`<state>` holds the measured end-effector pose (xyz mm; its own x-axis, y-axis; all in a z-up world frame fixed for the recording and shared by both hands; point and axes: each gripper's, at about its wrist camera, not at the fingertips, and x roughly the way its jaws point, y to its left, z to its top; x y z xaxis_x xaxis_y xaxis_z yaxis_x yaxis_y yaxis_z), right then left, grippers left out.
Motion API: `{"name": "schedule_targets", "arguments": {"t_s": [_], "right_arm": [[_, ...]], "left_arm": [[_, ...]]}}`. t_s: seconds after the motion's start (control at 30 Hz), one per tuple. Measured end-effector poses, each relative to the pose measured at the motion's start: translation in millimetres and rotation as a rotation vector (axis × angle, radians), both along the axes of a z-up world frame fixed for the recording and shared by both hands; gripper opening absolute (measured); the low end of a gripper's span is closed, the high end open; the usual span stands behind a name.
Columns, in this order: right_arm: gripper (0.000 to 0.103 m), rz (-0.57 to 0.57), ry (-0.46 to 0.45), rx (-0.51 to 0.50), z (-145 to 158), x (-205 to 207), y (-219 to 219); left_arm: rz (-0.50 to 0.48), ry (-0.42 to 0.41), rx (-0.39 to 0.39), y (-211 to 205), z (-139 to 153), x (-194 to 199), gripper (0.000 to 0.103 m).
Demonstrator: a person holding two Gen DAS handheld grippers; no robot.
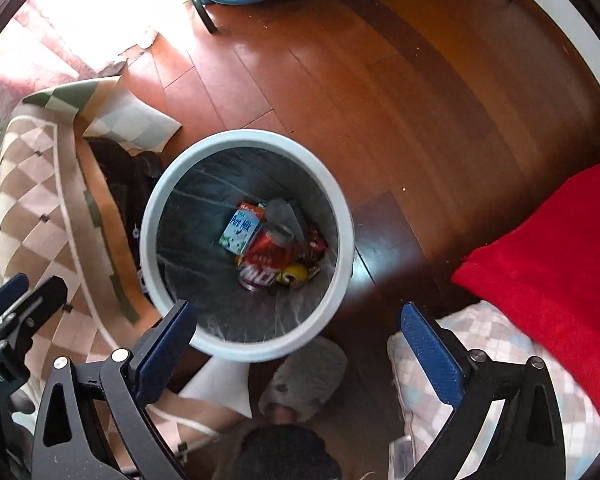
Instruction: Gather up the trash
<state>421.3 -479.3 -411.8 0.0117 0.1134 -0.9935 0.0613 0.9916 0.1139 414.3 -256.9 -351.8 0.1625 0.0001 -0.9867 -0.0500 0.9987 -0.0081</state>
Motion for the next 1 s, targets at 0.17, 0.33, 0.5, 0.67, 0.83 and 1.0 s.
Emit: {"name": "schedule_targets", "arguments": {"t_s": [0.17,0.33,0.5,0.67,0.83,1.0], "right_arm": [[0.103,0.013,-0.035,0.015,37.6,-19.9,4.3],[0.103,0.028,-0.083,0.041,89.6,-48.7,10.4],[0.103,0.048,-0.137,0.083,141.2,-77.1,15.4],[0.103,0.061,-0.206,0.135,201.1,-106.7,16.9],[0.103,0.074,-0.255,0.195,250.2,-130.1,16.0],[0.103,0.092,-0.291,0.249,291.6,-150.9,15.8]], "left_arm": [[0.015,-0.038,-0.002,8.4,32.0,-22.0,0.098],[0.015,-0.09,-0.004,12.9,76.7,-49.2,0.098],[-0.005,-0.143,-0.028,15.9,121.0,-76.5,0.098],[-0.026,-0.191,-0.08,20.0,166.9,-104.3,0.098],[-0.044,-0.229,-0.122,23.5,206.4,-123.6,0.098],[-0.057,-0.253,-0.162,30.3,239.3,-142.8,0.098]]}}
